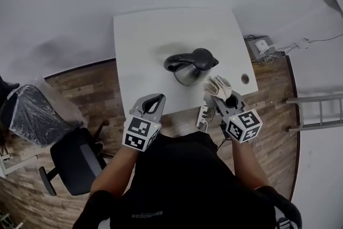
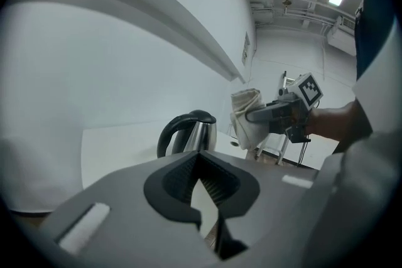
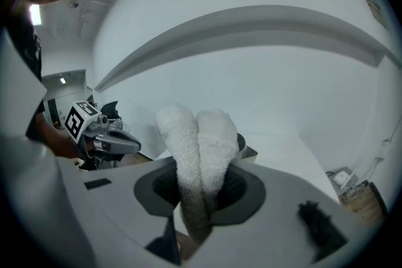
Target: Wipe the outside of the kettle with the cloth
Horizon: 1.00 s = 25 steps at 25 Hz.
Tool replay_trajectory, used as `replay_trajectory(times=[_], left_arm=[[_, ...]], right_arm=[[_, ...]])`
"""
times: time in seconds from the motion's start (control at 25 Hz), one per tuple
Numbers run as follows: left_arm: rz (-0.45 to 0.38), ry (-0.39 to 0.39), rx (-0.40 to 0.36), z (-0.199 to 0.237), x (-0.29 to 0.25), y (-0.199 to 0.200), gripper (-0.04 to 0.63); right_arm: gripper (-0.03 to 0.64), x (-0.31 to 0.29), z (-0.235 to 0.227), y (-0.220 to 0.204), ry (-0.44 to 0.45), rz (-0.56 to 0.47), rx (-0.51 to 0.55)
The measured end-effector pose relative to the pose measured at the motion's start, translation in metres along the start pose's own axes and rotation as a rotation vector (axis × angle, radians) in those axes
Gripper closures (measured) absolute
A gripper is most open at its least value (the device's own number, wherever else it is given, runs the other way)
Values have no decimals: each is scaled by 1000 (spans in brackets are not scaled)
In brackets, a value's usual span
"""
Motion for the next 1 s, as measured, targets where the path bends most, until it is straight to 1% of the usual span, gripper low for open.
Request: replay_trajectory(times=[0.08, 0.2, 0.28, 0.32, 0.4, 0.48, 0.64, 1.0], left_arm=[[4, -42, -11, 3, -3, -1, 588], [-1, -74, -13, 9, -5, -4, 588], [9, -76, 1, 14, -5, -10, 588], [10, -74, 7, 16, -4, -12, 588], [4, -72, 3, 18, -3, -14, 588], [2, -62, -1, 20, -1, -18, 588], [-10, -16, 45, 25, 3, -24, 588], [13, 13, 52, 26, 9, -31, 588]], right_arm=[[523, -4, -1, 9, -65, 43, 138], [523, -16, 5, 22, -133, 144, 437], [522, -25, 12, 30, -150, 202, 625], [522, -29, 16, 33, -150, 221, 698], [522, -40, 24, 37, -135, 239, 791], [522, -50, 30, 37, -108, 246, 844], [522, -66, 38, 31, -43, 269, 880], [522, -87, 45, 2, 45, 322, 854]])
Point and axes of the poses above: the fingertips, and each gripper's own axes: x backward along the fingers, z to its left, y out of its top, the point moved 2 cm from there along x, backward along the fingers, and after that the axes turned 5 degrees about -z, right-handed, at the moved point
